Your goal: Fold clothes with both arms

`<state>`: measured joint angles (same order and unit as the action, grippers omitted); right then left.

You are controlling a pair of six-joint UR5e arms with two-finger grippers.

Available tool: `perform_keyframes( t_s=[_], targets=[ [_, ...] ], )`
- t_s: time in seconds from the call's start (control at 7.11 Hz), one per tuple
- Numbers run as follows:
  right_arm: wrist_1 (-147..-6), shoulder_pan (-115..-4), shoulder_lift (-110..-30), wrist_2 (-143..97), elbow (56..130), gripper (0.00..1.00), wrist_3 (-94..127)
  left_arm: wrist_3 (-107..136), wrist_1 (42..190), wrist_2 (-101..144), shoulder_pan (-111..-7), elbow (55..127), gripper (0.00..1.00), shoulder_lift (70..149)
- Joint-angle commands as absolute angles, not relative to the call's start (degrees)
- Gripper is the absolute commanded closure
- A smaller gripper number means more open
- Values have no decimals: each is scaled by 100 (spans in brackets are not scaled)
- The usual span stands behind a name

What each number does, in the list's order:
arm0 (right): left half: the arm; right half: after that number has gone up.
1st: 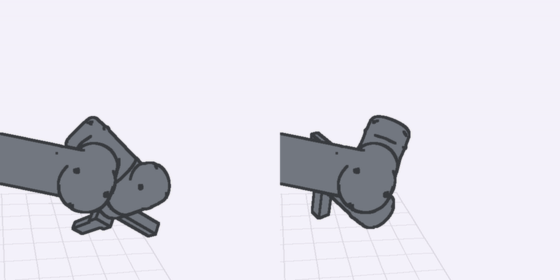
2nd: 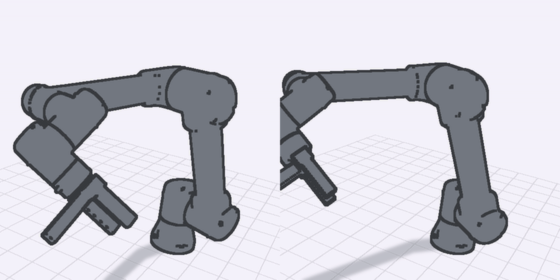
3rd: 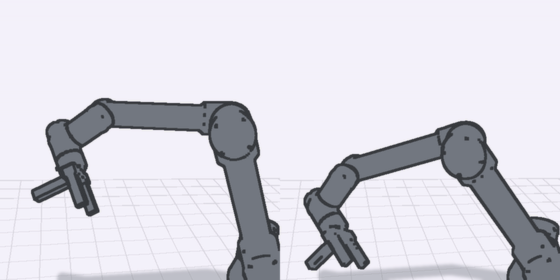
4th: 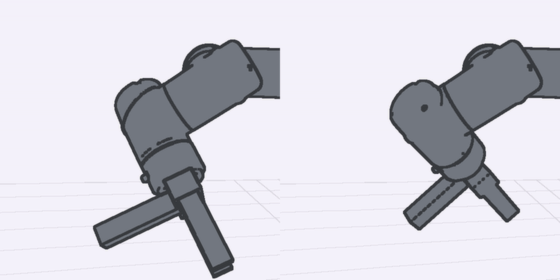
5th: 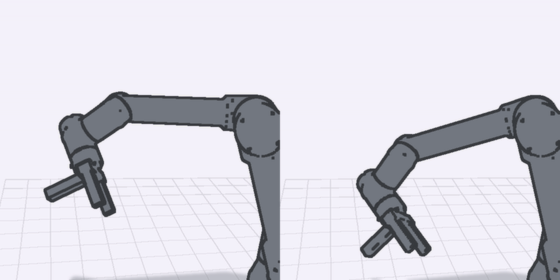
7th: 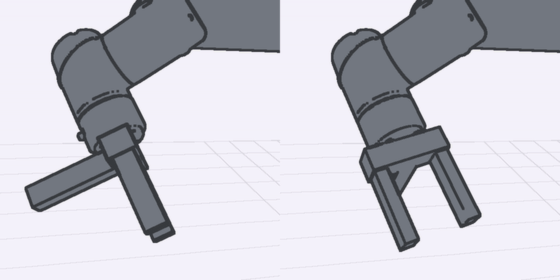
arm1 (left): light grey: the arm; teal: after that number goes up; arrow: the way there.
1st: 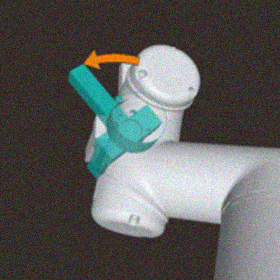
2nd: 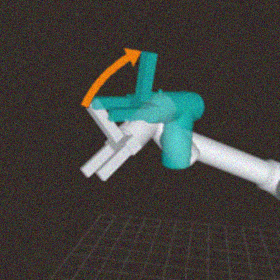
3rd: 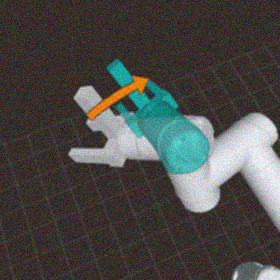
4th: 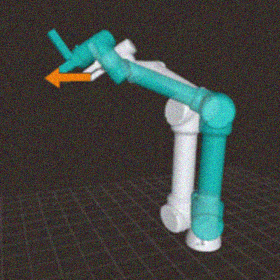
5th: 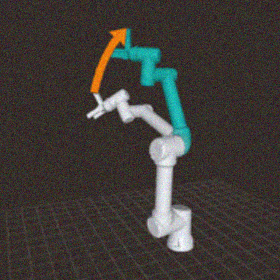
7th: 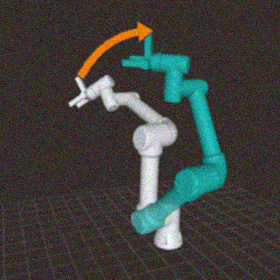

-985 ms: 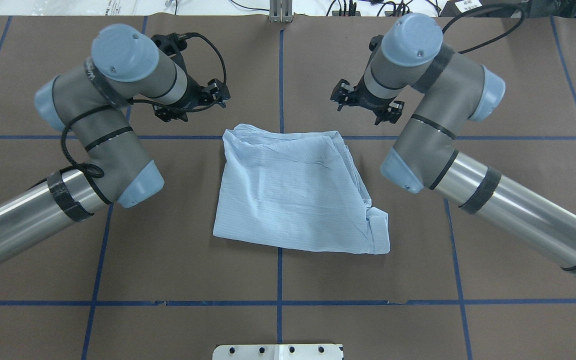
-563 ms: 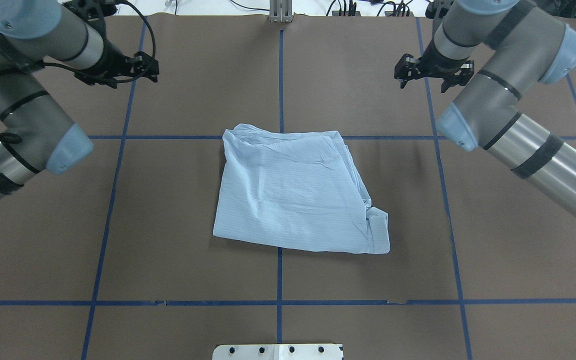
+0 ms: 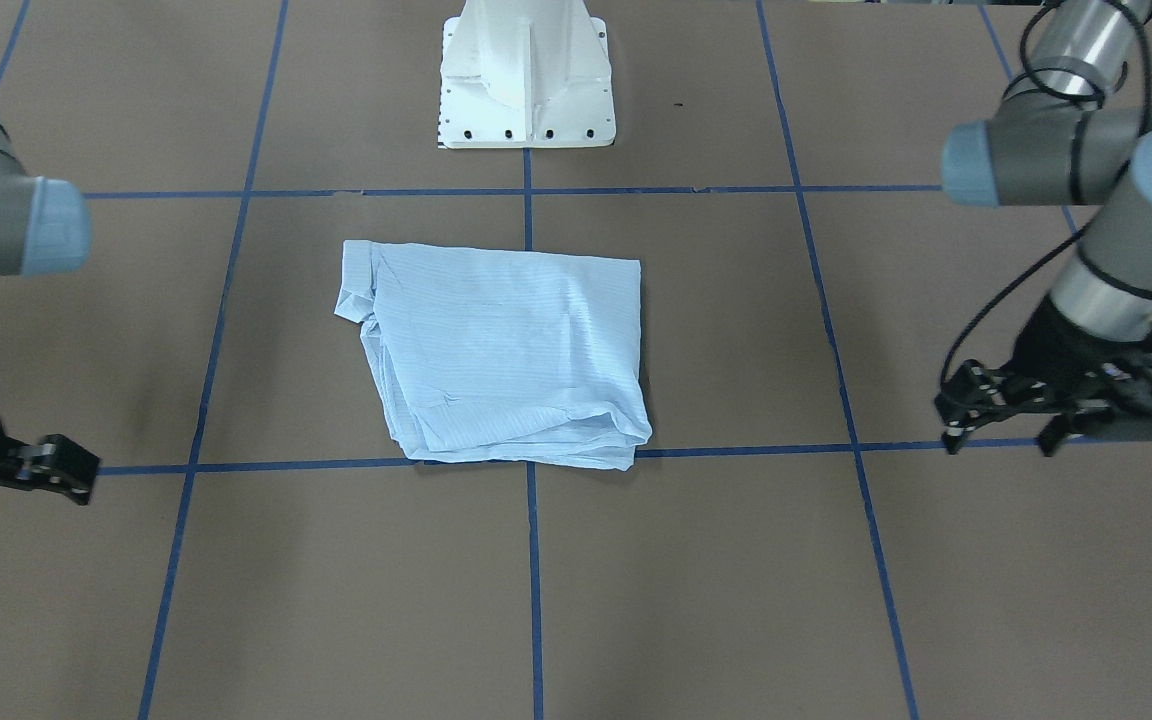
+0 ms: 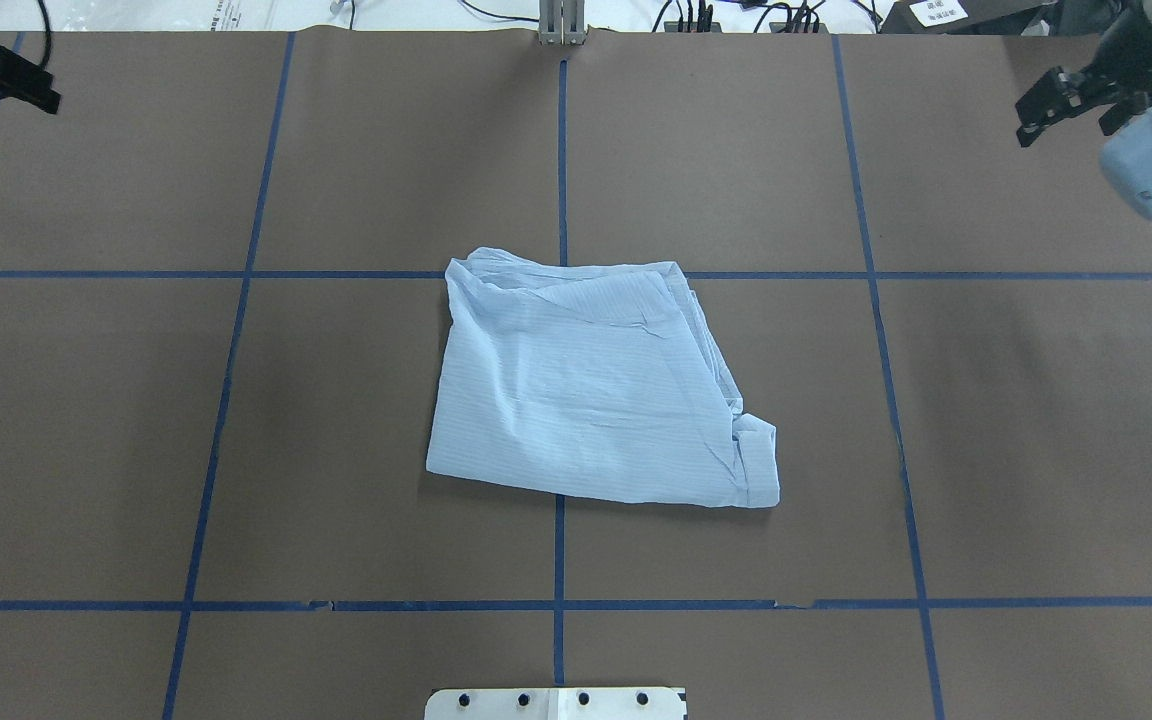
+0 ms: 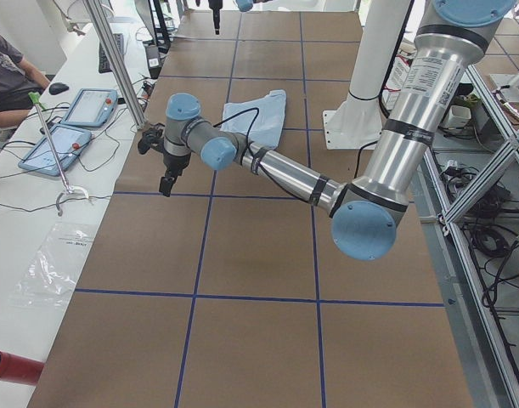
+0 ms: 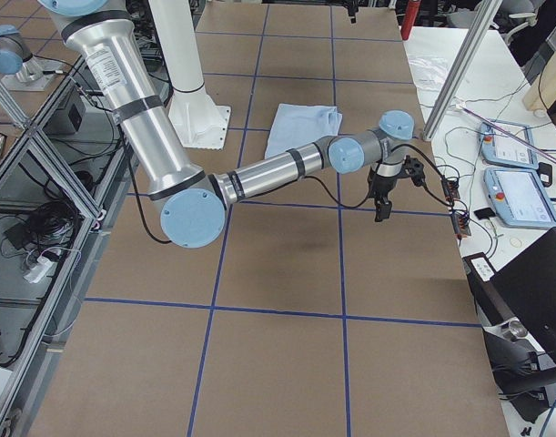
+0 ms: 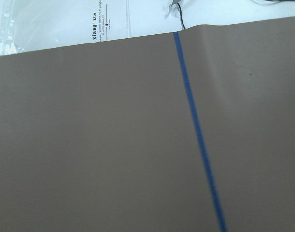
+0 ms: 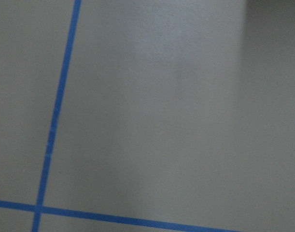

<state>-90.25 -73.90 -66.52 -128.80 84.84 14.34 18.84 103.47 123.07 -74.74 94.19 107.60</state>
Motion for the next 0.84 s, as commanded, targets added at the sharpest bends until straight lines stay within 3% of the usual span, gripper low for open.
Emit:
perform_keyframes(
  t_s=[0.0, 0.7],
  targets=[
    [-9140, -8127, -7327, -13359, 8490, 0, -327, -211, 10301, 12734, -8635, 9404, 0, 9997],
    [-8273, -8376, -8411, -13263, 8552, 0, -546, -448, 11066, 12700, -8727, 9176, 0, 9009]
  ],
)
